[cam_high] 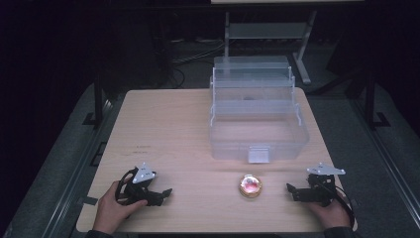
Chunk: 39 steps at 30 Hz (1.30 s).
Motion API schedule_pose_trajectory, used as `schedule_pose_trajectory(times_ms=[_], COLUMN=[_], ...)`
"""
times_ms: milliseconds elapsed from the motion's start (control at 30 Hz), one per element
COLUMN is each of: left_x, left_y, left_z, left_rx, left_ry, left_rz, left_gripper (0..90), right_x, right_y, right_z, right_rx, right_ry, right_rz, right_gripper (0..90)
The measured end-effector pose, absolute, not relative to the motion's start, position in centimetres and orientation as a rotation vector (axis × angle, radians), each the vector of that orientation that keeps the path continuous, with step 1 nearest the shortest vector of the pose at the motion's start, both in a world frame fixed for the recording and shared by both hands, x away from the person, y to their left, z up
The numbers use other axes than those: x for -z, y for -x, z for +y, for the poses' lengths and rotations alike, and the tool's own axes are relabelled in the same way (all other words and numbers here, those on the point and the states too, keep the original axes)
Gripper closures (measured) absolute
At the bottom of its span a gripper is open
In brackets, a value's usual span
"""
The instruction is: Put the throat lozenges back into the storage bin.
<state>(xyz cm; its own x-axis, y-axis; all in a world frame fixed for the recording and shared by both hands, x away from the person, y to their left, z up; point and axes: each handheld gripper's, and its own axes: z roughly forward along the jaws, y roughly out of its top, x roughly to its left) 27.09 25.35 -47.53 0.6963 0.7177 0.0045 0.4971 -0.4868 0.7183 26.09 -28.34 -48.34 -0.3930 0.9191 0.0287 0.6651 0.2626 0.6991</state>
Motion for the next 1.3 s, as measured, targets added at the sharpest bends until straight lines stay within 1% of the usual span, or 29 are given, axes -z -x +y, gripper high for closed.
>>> schedule_pose_trajectory(times_ms=[733,1300], left_x=[47.52,47.51], left_y=[-27.10,-27.06], left_z=[25.36,25.39], left_rx=[-0.399,-0.398], left_ry=[-2.189,-2.190], left_rz=[0.921,0.921], left_gripper=[11.0,11.2], right_x=[48.27,47.44], right_y=[-25.81,-25.79], right_z=[-28.47,-28.39], right_rx=[-0.898,-0.824], right_ry=[-1.433,-1.439], right_rz=[2.172,2.233], right_gripper=[0.6,0.6])
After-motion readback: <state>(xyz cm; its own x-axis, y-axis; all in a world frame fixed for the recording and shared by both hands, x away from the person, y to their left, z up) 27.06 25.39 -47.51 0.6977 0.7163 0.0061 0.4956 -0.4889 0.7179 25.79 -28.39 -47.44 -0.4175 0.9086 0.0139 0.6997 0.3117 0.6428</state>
